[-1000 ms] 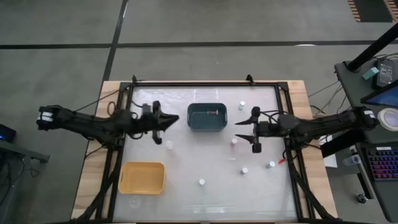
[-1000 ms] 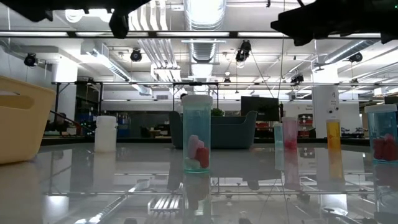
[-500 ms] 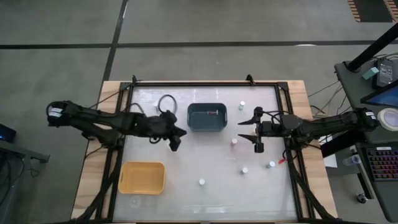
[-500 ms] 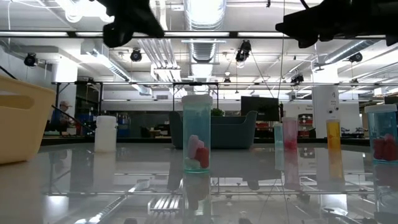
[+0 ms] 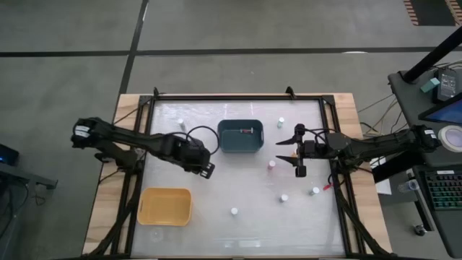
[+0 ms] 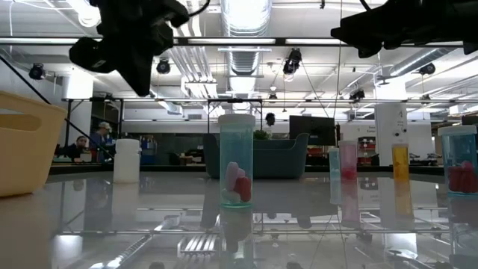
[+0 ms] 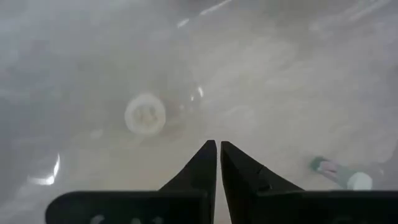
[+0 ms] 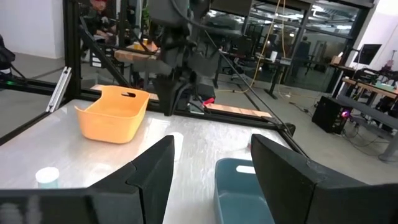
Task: Pick and place medicine bottles into bin by pill shape (circle, oval)
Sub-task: Put the white tablet bottle into the yellow bin
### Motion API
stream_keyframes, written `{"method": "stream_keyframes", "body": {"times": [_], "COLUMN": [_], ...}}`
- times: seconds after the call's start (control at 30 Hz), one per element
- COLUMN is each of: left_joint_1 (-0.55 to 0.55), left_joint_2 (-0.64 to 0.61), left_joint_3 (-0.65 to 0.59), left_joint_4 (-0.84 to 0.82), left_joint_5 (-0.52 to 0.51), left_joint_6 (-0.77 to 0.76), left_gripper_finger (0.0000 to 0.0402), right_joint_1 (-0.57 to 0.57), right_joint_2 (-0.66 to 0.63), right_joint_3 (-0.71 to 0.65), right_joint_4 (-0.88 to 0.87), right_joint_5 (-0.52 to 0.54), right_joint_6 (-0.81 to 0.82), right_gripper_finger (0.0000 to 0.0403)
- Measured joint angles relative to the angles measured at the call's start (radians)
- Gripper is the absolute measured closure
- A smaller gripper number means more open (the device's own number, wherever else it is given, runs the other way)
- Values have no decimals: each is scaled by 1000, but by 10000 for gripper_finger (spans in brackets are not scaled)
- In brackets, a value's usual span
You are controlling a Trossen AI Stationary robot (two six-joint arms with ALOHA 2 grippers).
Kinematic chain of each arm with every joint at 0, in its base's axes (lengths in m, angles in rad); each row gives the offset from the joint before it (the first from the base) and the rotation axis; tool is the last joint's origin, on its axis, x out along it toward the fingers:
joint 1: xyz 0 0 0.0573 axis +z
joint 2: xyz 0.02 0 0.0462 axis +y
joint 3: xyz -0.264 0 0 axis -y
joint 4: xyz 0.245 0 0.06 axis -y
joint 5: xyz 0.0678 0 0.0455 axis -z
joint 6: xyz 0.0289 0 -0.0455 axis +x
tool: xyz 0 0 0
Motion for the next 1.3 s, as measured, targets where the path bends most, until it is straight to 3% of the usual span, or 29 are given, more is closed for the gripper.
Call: {"method": "stream_keyframes", "body": {"times": [0.37,0.77,0.9,1.3], "left_joint_1": [25,51,58,59], "left_joint_2": [81,136,151,166], "left_joint_3": [-2,-3,-3,-12], "left_joint_4": [-48,-50,-79,-110], "left_joint_5": [24,24,22,-50], "left_joint_6": [-15,-21,-13,4], "left_gripper_finger": [376,211,175,166], "right_joint_1": [0,0,0,0], "right_joint_2": [0,0,0,0], "right_joint_3": [0,0,0,0], "right_joint_4": [-5,-19,-20,-20], "right_joint_5": [0,0,0,0], "right_joint_6": [-29,-54,-54,-55], "right_gripper_finger": [197,197,197,197]}}
